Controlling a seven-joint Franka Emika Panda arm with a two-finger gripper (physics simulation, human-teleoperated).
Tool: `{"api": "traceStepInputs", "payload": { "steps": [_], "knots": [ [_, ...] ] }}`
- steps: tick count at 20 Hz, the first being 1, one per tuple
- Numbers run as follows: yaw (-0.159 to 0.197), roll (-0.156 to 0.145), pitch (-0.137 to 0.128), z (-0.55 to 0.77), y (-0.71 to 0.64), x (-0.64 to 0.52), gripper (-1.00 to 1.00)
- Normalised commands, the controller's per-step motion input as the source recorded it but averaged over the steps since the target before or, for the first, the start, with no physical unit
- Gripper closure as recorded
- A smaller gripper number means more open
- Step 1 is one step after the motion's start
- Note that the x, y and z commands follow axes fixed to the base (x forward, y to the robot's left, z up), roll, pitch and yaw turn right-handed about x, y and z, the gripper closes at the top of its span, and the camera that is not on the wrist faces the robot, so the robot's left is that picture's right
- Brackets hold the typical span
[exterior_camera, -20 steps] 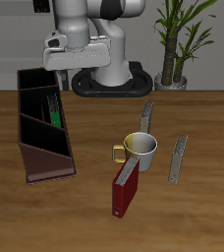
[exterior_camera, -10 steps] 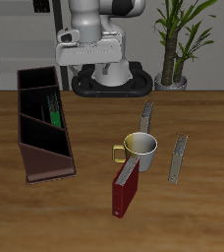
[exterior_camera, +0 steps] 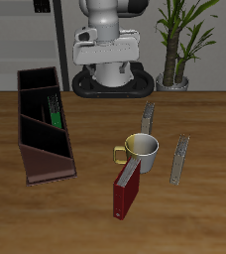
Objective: Place the green book into the right desk caddy's front compartment and place the left yellow book into the right desk caddy's right compartment and place the red book into the right desk caddy's right compartment
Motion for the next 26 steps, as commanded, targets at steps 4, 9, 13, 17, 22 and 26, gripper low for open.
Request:
{"api": "traceStepInputs", "payload": {
  "steps": [4,9,13,17,22,26],
  "knots": [
    [-0.011,0.004,0.005,0.18,0.38,0.19,-1.0],
    [0.027,0.011,0.007,0.06,0.6,0.26,-1.0],
    [0.052,0.025,-0.066,0.05,0.36,0.18,-1.0],
    [-0.036,-0.003,0.058,-0.09,0.38,0.43,-1.0],
    [0.03,0.008,0.009,-0.1,0.32,0.28,-1.0],
    [-0.009,-0.014,-0.015,0.04,0.37,0.33,-1.0]
  ]
}}
